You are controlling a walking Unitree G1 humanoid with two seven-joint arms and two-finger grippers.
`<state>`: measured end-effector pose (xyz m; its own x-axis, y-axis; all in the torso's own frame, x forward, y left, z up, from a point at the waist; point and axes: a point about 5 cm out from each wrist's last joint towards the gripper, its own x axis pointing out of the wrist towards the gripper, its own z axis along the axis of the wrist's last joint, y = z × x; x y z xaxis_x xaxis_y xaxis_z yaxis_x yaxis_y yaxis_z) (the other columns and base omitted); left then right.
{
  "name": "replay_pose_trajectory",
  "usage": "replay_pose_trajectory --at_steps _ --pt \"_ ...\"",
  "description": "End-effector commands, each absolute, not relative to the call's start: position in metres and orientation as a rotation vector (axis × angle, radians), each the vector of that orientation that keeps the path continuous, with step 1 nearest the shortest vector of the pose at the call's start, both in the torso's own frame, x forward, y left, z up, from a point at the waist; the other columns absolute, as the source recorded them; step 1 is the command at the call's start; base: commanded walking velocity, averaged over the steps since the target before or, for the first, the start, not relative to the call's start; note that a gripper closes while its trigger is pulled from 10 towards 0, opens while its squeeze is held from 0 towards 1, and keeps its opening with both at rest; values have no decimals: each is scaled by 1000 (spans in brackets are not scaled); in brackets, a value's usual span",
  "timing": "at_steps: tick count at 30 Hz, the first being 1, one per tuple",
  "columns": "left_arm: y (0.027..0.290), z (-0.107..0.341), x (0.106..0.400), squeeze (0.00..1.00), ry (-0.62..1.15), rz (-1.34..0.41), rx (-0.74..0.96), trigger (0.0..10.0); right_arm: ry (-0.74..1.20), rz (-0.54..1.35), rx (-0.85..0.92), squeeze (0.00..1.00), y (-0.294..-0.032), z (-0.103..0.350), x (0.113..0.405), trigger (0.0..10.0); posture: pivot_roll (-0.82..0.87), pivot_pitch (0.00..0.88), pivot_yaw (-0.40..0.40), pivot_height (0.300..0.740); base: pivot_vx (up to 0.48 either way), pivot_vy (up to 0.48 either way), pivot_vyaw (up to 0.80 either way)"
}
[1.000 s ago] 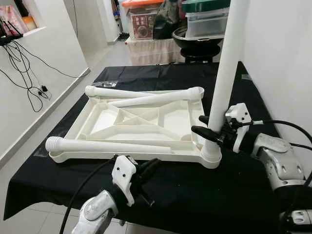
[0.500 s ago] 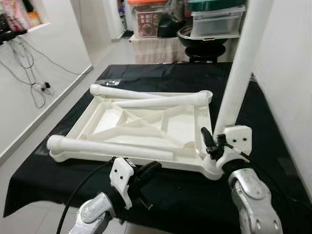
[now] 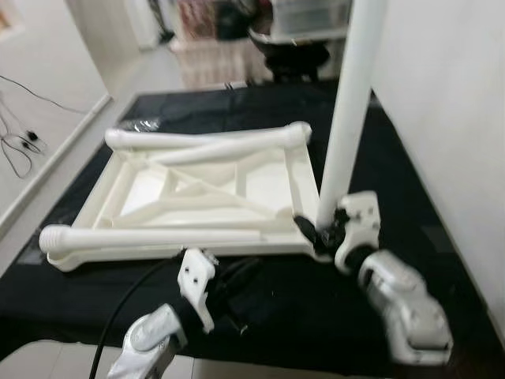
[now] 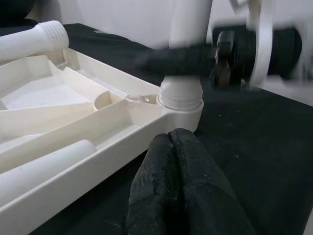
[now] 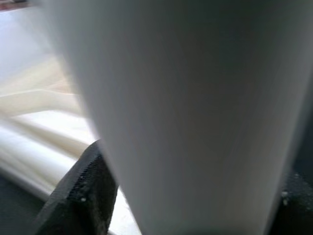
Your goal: Building children table
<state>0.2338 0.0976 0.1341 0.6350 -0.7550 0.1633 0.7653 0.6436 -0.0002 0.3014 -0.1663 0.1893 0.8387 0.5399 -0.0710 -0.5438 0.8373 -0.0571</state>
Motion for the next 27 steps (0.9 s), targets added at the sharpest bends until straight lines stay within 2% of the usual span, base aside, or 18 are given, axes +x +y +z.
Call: replay_pose_trajectory --at_steps 1,6,9,12,13,14,15,20,27 --pt "100 129 233 0 -123 -870 -76 10000 55 737 -53 0 -155 189 299 10000 0 115 89 740 0 0 0" --pt "99 129 233 0 -123 -872 -77 10000 136 845 -210 0 -176 181 312 10000 12 108 77 740 0 0 0" --pt "99 129 233 0 -123 -873 -78 10000 147 851 -217 0 -180 181 316 10000 12 108 77 740 0 0 0" --pt "98 128 233 0 -120 -873 -77 10000 151 846 -215 0 -188 185 332 10000 21 97 71 740 0 0 0" --pt "98 127 233 0 -119 -871 -75 10000 148 843 -200 0 -189 188 339 4706 24 92 71 740 0 0 0" --pt "98 127 233 0 -119 -871 -75 10000 148 843 -200 0 -189 188 339 4706 24 92 71 740 0 0 0" --pt "98 127 233 0 -117 -871 -73 10000 146 851 -190 0 -191 190 344 0 26 89 73 740 0 0 0" --pt "97 126 233 0 -115 -871 -71 10000 147 881 -171 0 -194 190 346 0 28 82 68 740 0 0 0" --pt "97 124 232 0 -112 -874 -75 10000 178 917 -128 0 -201 174 335 0 18 76 70 740 0 0 0"
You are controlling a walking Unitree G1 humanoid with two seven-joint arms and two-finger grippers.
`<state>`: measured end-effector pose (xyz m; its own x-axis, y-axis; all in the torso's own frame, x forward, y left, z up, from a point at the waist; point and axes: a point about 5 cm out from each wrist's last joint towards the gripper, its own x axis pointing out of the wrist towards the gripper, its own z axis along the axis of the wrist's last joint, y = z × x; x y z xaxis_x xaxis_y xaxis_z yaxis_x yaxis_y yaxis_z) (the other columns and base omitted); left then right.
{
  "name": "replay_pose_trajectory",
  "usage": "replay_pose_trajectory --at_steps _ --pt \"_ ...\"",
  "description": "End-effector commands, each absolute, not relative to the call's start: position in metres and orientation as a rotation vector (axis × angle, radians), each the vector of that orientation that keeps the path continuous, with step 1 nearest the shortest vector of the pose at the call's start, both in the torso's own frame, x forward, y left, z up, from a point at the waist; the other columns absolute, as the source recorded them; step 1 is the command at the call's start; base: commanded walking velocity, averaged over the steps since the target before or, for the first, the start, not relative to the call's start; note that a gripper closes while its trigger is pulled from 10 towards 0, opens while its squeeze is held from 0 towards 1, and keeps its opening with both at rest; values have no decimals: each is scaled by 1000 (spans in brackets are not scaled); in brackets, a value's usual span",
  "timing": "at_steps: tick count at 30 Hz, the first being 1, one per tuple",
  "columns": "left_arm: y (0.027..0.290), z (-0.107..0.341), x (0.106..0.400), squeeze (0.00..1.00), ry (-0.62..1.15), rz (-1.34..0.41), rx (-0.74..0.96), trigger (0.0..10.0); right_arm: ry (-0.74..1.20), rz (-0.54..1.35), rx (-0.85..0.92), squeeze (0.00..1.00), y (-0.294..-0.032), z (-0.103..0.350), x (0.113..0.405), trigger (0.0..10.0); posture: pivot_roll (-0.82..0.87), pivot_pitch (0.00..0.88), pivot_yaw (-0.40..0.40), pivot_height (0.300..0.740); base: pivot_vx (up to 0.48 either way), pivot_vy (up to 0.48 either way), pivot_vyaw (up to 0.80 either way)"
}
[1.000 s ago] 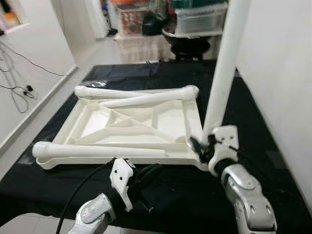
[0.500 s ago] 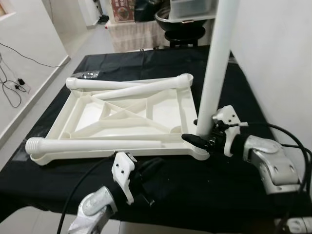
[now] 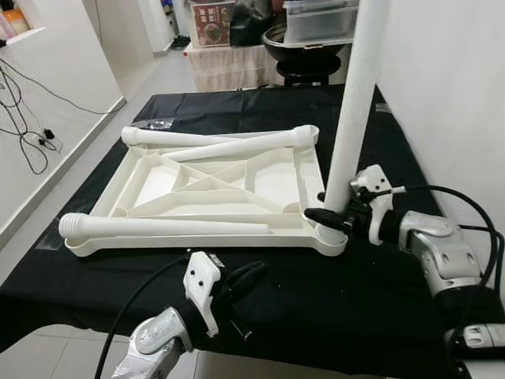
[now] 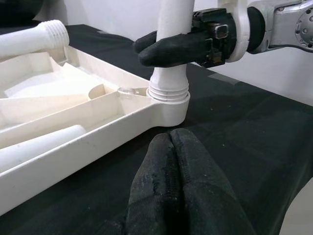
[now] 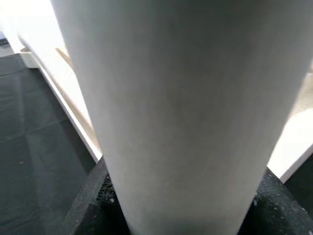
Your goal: Building children table
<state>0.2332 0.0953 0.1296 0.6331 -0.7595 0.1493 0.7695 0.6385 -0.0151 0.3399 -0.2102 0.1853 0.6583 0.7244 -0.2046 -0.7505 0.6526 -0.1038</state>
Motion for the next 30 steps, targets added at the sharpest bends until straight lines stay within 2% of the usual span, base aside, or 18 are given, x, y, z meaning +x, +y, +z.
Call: replay_pose_trajectory --at_steps 1,3,4,13,14,15,16,18,30 --pt "97 124 231 0 -111 -876 -75 10000 196 860 -116 0 -201 166 327 0 21 76 50 740 0 0 0" --pt "97 124 231 0 -110 -878 -75 10000 207 821 -109 0 -202 160 322 0 21 76 50 740 0 0 0" --pt "98 123 230 0 -110 -877 -71 10000 212 434 -103 0 -201 145 323 0 22 79 23 740 0 0 0" --pt "98 123 230 0 -110 -877 -71 10000 212 434 -103 0 -201 145 323 0 22 79 23 740 0 0 0" --pt "100 124 230 0 -110 -874 -68 10000 293 306 -96 0 -175 117 294 0 36 88 40 740 0 0 0" --pt "100 124 230 0 -110 -874 -68 10000 293 306 -96 0 -175 117 294 0 36 88 40 740 0 0 0" --pt "101 123 234 0 -110 -877 -56 10000 306 165 -129 0 -155 104 281 0 15 65 62 740 0 0 0" --pt "101 123 236 0 -113 -871 -53 10000 298 194 -142 0 -151 103 282 0 16 66 61 740 0 0 0" --pt "101 123 239 0 -117 -865 -55 10000 276 137 -163 0 -157 107 287 0 14 71 63 740 0 0 0"
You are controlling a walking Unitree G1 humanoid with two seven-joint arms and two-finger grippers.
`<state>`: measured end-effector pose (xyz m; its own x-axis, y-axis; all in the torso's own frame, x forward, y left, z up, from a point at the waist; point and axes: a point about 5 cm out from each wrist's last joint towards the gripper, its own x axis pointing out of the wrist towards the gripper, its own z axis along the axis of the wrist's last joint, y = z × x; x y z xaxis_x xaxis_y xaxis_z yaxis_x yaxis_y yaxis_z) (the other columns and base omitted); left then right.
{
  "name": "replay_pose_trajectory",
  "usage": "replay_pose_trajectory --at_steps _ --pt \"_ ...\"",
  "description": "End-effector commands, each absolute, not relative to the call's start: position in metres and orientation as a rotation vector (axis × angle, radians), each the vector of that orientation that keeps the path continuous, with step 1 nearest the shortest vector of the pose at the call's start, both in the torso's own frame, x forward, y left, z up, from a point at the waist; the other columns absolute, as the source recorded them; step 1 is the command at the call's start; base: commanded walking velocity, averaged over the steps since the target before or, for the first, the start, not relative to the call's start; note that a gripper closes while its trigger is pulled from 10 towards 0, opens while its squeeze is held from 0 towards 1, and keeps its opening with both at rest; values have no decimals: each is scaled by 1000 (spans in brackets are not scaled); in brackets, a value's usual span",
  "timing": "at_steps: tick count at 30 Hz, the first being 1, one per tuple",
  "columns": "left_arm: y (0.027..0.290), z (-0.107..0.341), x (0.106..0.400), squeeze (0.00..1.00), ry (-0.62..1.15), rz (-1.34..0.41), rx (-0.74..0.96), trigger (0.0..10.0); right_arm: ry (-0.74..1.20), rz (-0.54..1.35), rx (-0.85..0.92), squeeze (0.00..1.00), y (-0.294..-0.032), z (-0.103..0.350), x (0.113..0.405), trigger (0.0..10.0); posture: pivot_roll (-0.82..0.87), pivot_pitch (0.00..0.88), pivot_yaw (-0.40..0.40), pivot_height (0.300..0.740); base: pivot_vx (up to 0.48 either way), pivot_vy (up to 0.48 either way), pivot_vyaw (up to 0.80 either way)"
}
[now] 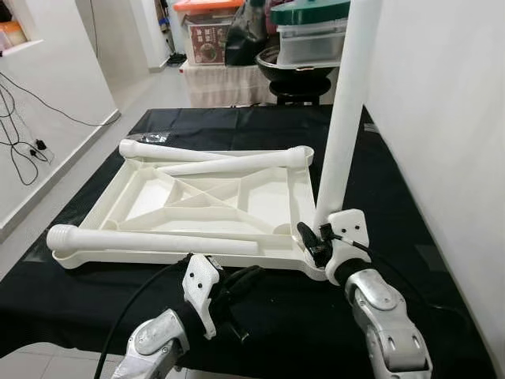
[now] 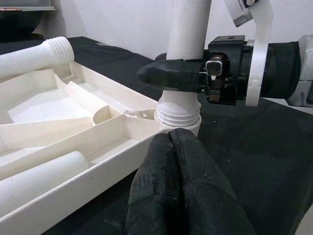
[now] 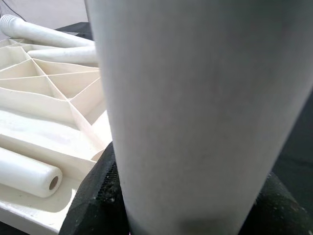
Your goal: Building children table
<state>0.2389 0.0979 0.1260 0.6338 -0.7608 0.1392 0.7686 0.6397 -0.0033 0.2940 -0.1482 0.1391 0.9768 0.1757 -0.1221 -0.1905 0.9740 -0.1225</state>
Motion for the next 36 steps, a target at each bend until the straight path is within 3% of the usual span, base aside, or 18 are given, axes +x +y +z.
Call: replay_pose_trajectory --at_steps 1,2,3,4,5,10,11,15,16,18,28,29,30,31,32,33,34,36 --pt "101 123 239 0 -116 -867 -56 10000 275 133 -161 0 -157 109 287 0 14 72 66 740 0 0 0" --pt "101 123 239 0 -116 -867 -56 10000 275 133 -161 0 -157 109 287 0 14 72 66 740 0 0 0" --pt "101 123 239 0 -116 -868 -57 10000 236 182 -129 0 -153 115 289 10000 13 73 67 740 0 0 0" --pt "101 123 239 0 -116 -868 -57 10000 236 182 -129 0 -153 115 289 10000 13 73 67 740 0 0 0" --pt "101 123 239 0 -115 -870 -59 10000 190 223 -84 1000 -148 124 292 10000 11 76 69 740 0 0 0" --pt "100 124 239 0 -115 -873 -62 10000 93 404 -2 1000 -136 146 296 10000 8 76 70 740 0 0 0" --pt "99 124 239 0 -116 -876 -64 10000 67 516 12 1000 -136 154 298 10000 10 76 69 740 0 0 0" --pt "98 124 240 0 -117 -877 -66 10000 45 586 -25 945 -142 161 302 10000 13 77 66 740 0 0 0" --pt "97 124 240 0 -119 -878 -68 10000 29 661 -72 0 -151 169 310 10000 18 78 62 740 0 0 0" --pt "95 125 240 0 -123 -878 -71 10000 16 839 -197 0 -168 187 322 10000 21 78 60 740 0 0 0" --pt "94 126 239 0 -124 -879 -73 10000 57 948 -259 0 -173 194 338 10000 32 83 57 740 0 0 0" --pt "94 126 239 0 -125 -878 -73 10000 70 971 -247 0 -173 194 340 9490 35 81 55 740 0 0 0" --pt "94 126 238 0 -125 -878 -72 10000 82 995 -232 0 -173 193 341 7333 35 83 55 740 0 0 0" --pt "94 126 238 0 -125 -878 -72 10000 82 995 -232 0 -173 193 341 7333 35 83 55 740 0 0 0" --pt "93 126 238 0 -125 -878 -73 10000 94 1039 -216 0 -173 192 340 2196 37 87 54 740 0 0 0" --pt "93 126 238 0 -125 -878 -73 10000 94 1039 -216 0 -173 192 340 2196 37 87 54 740 0 0 0" --pt "93 126 238 0 -126 -878 -73 10000 106 1069 -200 0 -173 191 339 0 37 88 53 740 0 0 0" --pt "93 126 238 0 -126 -878 -73 10000 112 1088 -183 0 -173 190 340 0 34 89 53 740 0 0 0"
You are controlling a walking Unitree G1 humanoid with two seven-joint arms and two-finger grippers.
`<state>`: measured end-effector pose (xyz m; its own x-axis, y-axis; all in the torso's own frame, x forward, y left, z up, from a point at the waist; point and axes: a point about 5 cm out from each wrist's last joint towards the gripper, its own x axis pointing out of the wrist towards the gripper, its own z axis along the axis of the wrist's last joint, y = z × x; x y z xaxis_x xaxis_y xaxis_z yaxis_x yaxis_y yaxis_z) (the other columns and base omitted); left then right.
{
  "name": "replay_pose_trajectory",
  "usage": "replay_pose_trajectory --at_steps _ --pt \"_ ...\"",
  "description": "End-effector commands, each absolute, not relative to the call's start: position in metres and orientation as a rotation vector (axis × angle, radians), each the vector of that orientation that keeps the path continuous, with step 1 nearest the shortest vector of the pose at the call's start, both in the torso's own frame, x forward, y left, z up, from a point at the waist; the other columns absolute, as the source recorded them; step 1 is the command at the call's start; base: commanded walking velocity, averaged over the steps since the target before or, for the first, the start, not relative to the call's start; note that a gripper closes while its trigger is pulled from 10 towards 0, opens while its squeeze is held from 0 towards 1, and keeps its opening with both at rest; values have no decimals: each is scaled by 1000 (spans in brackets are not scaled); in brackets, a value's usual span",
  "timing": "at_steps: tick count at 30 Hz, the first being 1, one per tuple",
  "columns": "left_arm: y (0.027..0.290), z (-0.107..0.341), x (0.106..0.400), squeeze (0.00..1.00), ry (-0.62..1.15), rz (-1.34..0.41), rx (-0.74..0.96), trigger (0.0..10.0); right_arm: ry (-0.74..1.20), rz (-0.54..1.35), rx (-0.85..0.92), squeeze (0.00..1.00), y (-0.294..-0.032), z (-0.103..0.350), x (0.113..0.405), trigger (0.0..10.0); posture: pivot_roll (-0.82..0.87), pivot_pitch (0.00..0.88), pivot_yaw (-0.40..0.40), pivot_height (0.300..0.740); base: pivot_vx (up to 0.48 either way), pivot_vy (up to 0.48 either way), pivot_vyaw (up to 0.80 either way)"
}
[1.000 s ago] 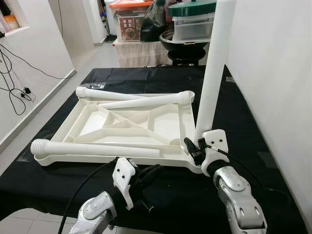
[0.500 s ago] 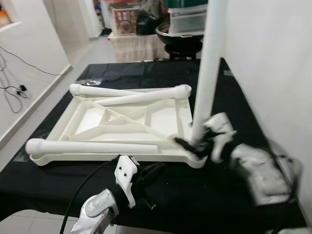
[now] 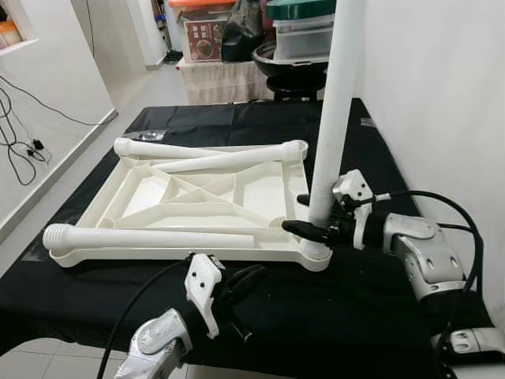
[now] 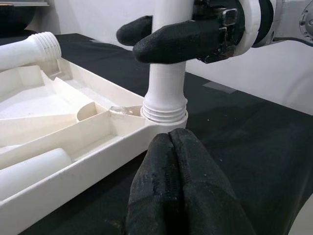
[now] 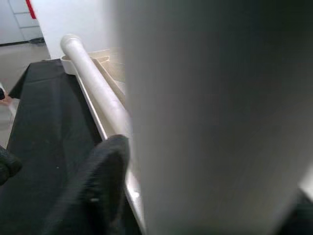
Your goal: Building children table
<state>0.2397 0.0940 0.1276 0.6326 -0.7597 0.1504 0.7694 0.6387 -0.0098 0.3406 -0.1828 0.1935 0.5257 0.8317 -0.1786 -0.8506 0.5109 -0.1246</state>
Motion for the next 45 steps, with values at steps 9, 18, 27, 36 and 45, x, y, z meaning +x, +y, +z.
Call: replay_pose_trajectory --at_steps 9,18,27,36,45 --pt "93 126 236 0 -124 -880 -76 10000 114 1125 -170 0 -179 186 346 0 33 95 56 740 0 0 0" --pt "93 125 234 0 -123 -877 -77 10000 132 612 -189 0 -184 158 339 0 37 103 16 740 0 0 0" --pt "97 123 236 0 -115 -881 -65 10000 224 294 -241 0 -138 109 289 0 26 90 39 740 0 0 0" --pt "95 124 238 0 -126 -853 -69 10000 168 386 -155 1000 -129 128 295 10000 36 89 33 740 0 0 0" --pt "93 125 239 0 -125 -862 -79 10000 58 838 -137 0 -134 162 309 10000 37 95 43 740 0 0 0"
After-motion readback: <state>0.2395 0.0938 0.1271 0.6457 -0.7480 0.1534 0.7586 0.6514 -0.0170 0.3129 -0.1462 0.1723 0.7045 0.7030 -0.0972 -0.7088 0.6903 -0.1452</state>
